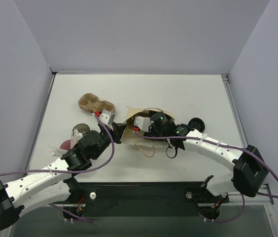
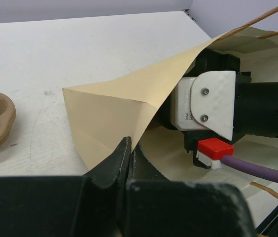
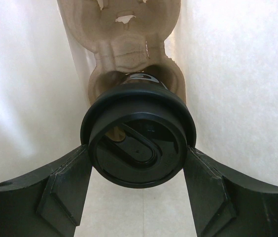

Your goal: Pack the takeout coffee

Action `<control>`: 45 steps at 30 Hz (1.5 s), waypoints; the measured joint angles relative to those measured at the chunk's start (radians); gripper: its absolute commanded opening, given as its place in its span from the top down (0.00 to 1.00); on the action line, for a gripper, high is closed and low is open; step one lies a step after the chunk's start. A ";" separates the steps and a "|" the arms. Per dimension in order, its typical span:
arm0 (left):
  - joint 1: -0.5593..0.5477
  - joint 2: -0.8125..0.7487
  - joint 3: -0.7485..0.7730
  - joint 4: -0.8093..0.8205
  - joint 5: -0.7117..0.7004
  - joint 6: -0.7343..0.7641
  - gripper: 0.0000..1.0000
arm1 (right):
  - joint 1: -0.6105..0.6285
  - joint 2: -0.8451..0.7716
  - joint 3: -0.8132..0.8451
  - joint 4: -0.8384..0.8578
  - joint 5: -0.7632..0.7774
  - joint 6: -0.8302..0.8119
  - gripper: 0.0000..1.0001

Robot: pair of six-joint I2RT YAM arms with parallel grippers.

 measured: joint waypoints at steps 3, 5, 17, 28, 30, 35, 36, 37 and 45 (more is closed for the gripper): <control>0.000 0.000 0.000 0.000 -0.005 -0.001 1.00 | 0.000 -0.002 -0.001 0.002 0.000 0.004 0.66; 0.000 0.000 0.000 0.000 -0.006 -0.001 1.00 | 0.000 -0.002 -0.003 0.004 0.000 0.004 0.66; 0.000 0.000 0.000 0.000 -0.006 -0.011 1.00 | -0.019 0.011 -0.006 0.036 -0.005 0.004 0.66; 0.000 0.000 0.000 -0.001 -0.004 -0.021 1.00 | -0.032 0.061 -0.015 0.122 -0.007 0.008 0.65; 0.000 0.000 0.000 -0.002 -0.004 -0.023 1.00 | -0.033 0.071 -0.016 0.138 -0.006 0.011 0.64; 0.000 0.000 0.000 -0.009 -0.002 -0.028 1.00 | -0.044 0.082 -0.028 0.178 -0.008 0.019 0.64; 0.000 0.000 0.000 -0.010 0.000 -0.028 1.00 | -0.047 0.082 -0.031 0.184 -0.009 0.019 0.63; 0.000 0.000 0.000 -0.010 0.002 -0.028 1.00 | -0.049 0.083 -0.033 0.190 -0.010 0.019 0.62; 0.000 0.000 0.000 -0.016 0.003 -0.028 1.00 | -0.059 0.109 -0.036 0.238 -0.017 0.019 0.61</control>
